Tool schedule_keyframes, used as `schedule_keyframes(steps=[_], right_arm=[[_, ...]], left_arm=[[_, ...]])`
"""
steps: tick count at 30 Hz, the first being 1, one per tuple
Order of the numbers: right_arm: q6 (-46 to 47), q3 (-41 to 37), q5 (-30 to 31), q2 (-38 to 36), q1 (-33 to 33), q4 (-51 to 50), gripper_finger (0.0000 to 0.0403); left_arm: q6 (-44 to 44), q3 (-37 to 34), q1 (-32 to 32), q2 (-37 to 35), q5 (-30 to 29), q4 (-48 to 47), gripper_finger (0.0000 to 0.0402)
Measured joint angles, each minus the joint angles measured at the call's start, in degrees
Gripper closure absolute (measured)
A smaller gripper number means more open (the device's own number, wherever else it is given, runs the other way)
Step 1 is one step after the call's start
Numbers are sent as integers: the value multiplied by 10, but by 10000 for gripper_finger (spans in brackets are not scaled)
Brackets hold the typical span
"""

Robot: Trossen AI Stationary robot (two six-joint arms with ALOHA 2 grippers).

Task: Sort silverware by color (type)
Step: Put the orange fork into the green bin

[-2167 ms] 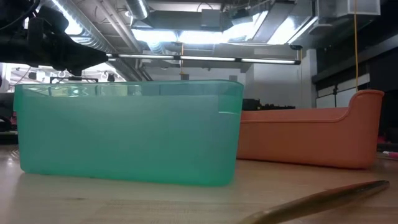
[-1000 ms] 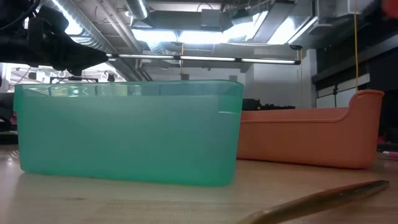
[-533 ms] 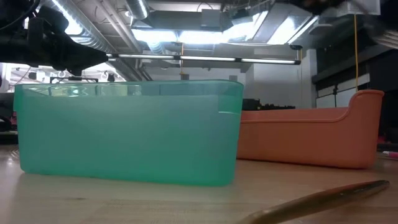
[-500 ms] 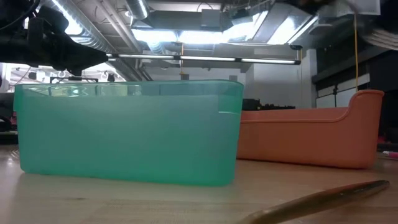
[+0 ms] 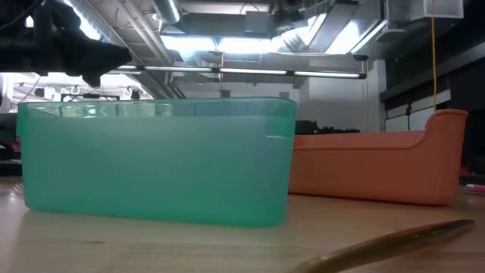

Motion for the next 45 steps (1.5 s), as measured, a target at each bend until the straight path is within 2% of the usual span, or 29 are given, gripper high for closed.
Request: schedule_keyframes(steps=[5,8,15,19,33,40,45], right_arm=[[-59,0,-1,0,-15,44,402],[-91,0,-1,0,-21,69,402],[-120,0,3,0,-36,109,402],[-120,0,9,0,-43,120,402],[-119,0,68,0,-50,120,402],[-119,0,74,0,-50,120,402],[-119,0,74,0,-50,120,402]], left_arm=[[-1,0,0,0,0,19,316],[-33,0,0,0,2,46,316],[-61,0,-11,5,95,109,316],[-57,0,-38,29,99,154,316],[-54,9,-100,217,53,329,316],[-50,67,-111,322,45,334,316],[0,119,-123,397,45,333,316]])
